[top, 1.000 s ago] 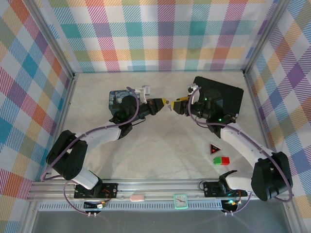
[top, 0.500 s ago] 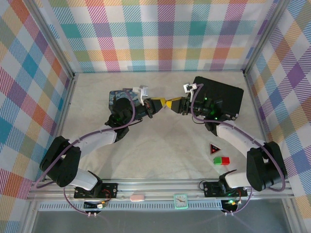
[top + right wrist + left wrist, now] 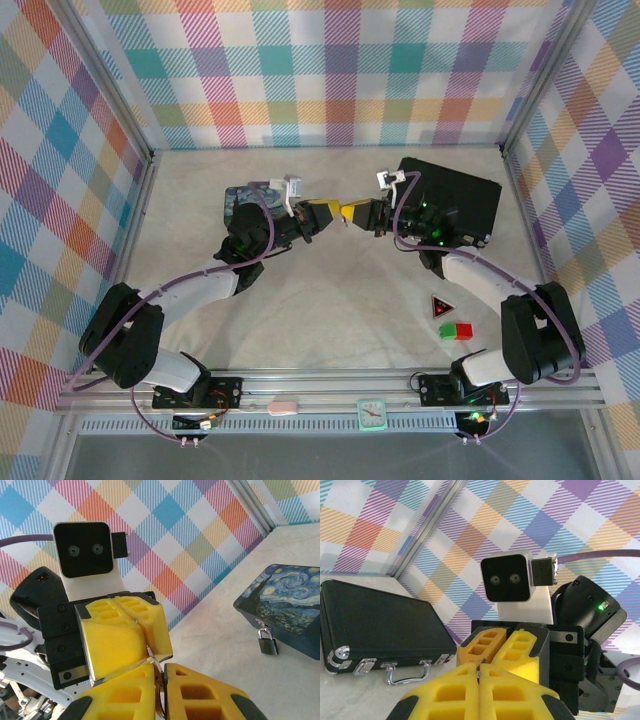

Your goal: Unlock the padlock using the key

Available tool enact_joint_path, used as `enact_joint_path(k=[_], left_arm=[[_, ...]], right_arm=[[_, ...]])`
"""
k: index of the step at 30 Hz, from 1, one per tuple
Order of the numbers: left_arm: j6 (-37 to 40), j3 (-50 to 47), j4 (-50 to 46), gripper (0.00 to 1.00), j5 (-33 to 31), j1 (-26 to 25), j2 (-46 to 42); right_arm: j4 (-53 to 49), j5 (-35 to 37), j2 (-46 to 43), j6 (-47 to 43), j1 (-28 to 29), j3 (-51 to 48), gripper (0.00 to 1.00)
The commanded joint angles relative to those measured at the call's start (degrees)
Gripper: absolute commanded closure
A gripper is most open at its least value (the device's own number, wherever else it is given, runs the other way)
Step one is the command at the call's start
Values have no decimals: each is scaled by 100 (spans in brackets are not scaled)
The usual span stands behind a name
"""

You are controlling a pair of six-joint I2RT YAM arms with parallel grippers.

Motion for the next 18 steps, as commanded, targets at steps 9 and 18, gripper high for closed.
enact_joint_path(k=[9, 18], left_arm=[[-211, -121, 589, 100, 136, -33, 74], [-307, -139, 637, 100, 116, -40, 106]], right_arm=[[871, -142, 185, 444, -5, -95, 86], [915, -132, 229, 420, -5, -120, 100]])
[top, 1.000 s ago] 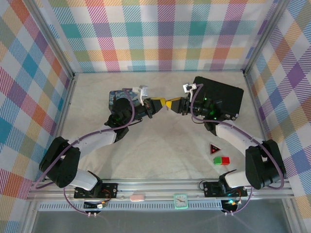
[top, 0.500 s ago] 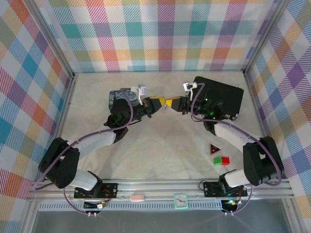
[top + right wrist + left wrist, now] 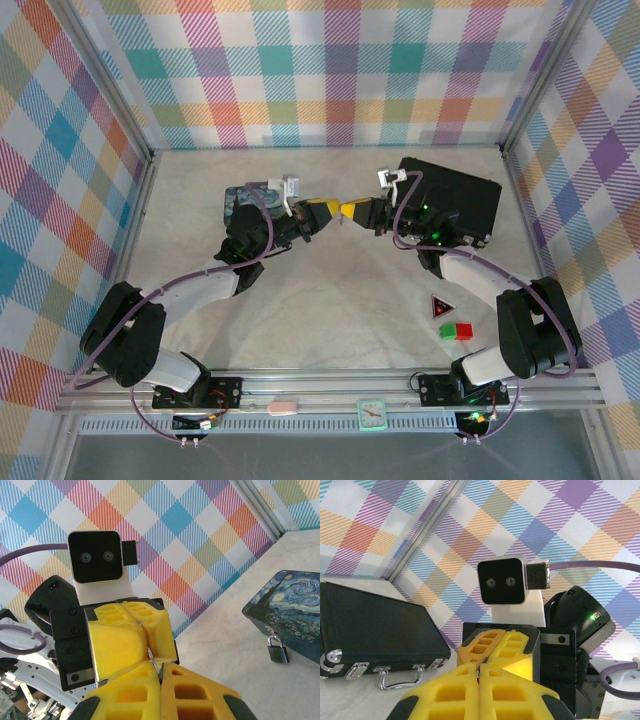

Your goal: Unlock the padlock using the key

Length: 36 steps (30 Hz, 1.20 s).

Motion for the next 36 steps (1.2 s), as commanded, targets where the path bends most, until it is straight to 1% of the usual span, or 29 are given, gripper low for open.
enact_joint_path(k=[1, 2, 4, 5, 6, 7, 8, 10, 13, 17, 19, 22, 24, 25, 27, 28, 29, 33, 36], left_arm=[[-95, -86, 309, 99, 11, -31, 36], [-136, -120, 280, 87, -81, -9, 11], [-293, -172, 71, 48, -304, 150, -83], [-361, -203, -42, 36, -402, 251, -146], [-423, -250, -209, 29, -521, 385, -224], [-445, -294, -423, 27, -616, 531, -316], [-437, -319, -679, 26, -689, 655, -397], [-307, -316, -1629, 25, -1004, 935, -628], [-127, -269, -3198, 23, -1731, 1318, -921], [205, -324, -4436, 18, -2447, 1716, -1113], [382, -290, -4909, 16, -2554, 1901, -1027], [587, -250, -5149, 16, -2421, 2110, -688], [730, -180, -5142, 19, -2208, 2222, -390], [798, -126, -5162, 22, -2150, 2270, -178], [959, 33, -5145, 34, -2022, 2337, 172], [1024, 96, -5100, 38, -1970, 2356, 354], [1082, 155, -5043, 40, -1918, 2360, 497], [1134, 404, -4859, 43, -1753, 2369, 1049], [1117, 517, -4785, 43, -1785, 2367, 1383]], right_arm=[[216, -32, 71, -47, 8, -65, 100], [147, 13, 71, -117, 10, -75, 100], [-237, 154, 38, -368, 11, -88, 100], [-435, 226, 21, -506, 10, -87, 100], [-661, 304, -13, -662, 10, -103, 100], [-835, 403, -42, -800, 12, -130, 100], [-988, 494, -81, -901, 10, -173, 100], [-1504, 747, -154, -1192, 24, -218, 100], [-2114, 1193, -257, -1550, 61, -283, 100], [-2680, 1693, -307, -1919, 154, -361, 100], [-2883, 1920, -286, -2016, 195, -364, 100], [-2972, 1999, -224, -2047, 221, -379, 100], [-3001, 1995, -201, -2077, 246, -353, 100], [-3034, 2010, -209, -2094, 256, -345, 100], [-3101, 2039, -243, -2161, 274, -326, 100], [-3138, 2061, -277, -2189, 281, -324, 100], [-3177, 2078, -305, -2211, 287, -324, 100], [-3330, 2174, -467, -2321, 302, -382, 100], [-3385, 2241, -558, -2353, 305, -435, 100]])
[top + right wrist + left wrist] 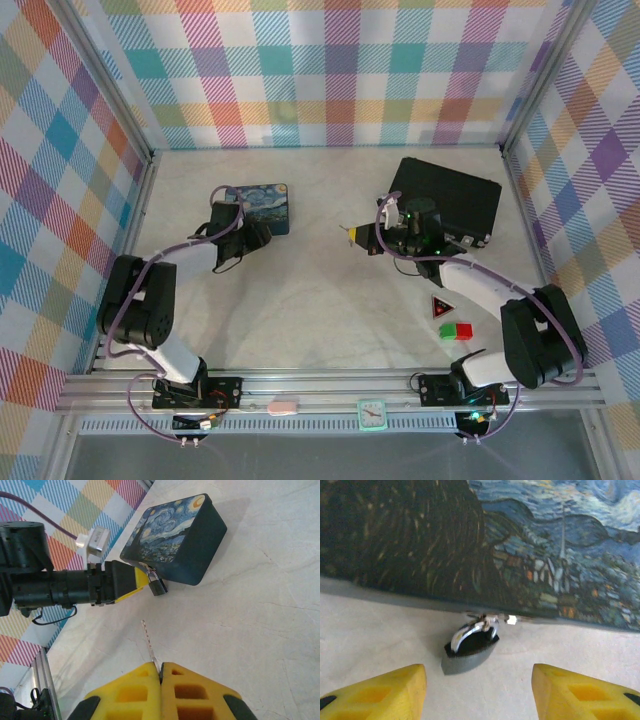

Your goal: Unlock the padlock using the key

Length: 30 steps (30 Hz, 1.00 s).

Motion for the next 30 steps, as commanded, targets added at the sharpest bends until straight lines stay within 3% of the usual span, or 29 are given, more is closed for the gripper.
enact_joint_path(k=[1, 9, 19, 25, 30], left_arm=[[162, 236, 181, 43, 129, 67, 265], [57, 327, 515, 54, 80, 70, 813], [23, 197, 713, 76, 17, 70, 921], [-328, 84, 849, 98, 430, 70, 705], [-1029, -56, 1153, 100, 1060, 68, 420]], right_arm=[[-117, 94, -233, -206, 45, -122, 100], [-129, 114, -262, -223, 41, -106, 100], [-127, 175, -263, -176, 41, -108, 100], [-85, 192, -169, -19, 41, -141, 100], [250, 112, 61, 400, 51, -278, 100]])
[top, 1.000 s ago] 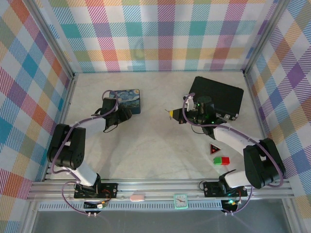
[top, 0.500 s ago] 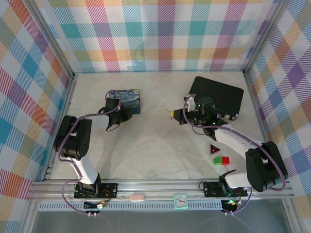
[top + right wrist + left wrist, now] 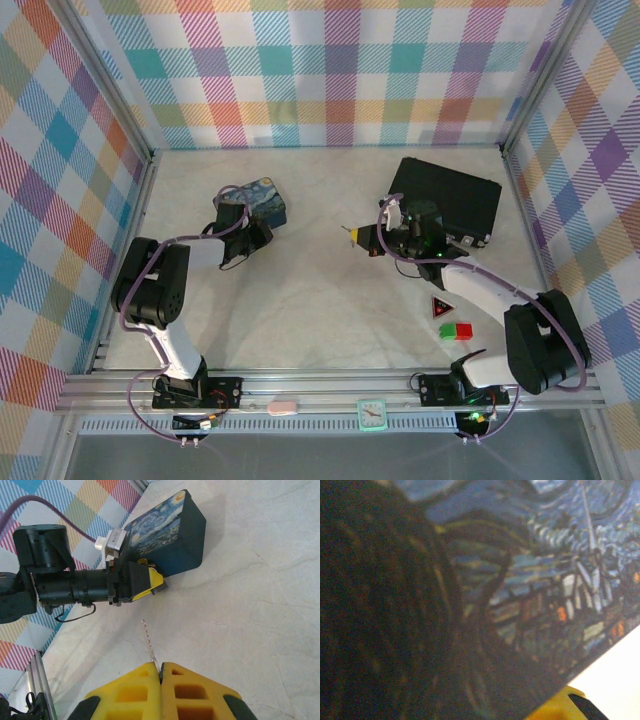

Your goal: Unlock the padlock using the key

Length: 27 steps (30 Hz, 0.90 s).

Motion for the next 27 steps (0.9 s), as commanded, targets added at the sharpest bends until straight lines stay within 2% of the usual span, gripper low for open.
enact_joint_path(k=[1, 6, 15, 20, 27], left_arm=[[-706, -167, 314, 100, 579, 41, -389], [-1799, -368, 1103, 100, 1287, 35, -603], [-3041, -825, 2674, 100, 1820, -49, -717], [-3457, -1027, 3570, 100, 2057, -144, -676], [-3441, -1185, 3951, 100, 2239, -329, -677]], right_arm=[[380, -85, 215, 410, 51, -188, 100], [848, -191, 651, 779, 283, -197, 100], [2400, -489, 1827, 1906, 856, 29, 100], [3498, -626, 2466, 2665, 926, 127, 100], [3713, -760, 2874, 2806, 943, 514, 100]])
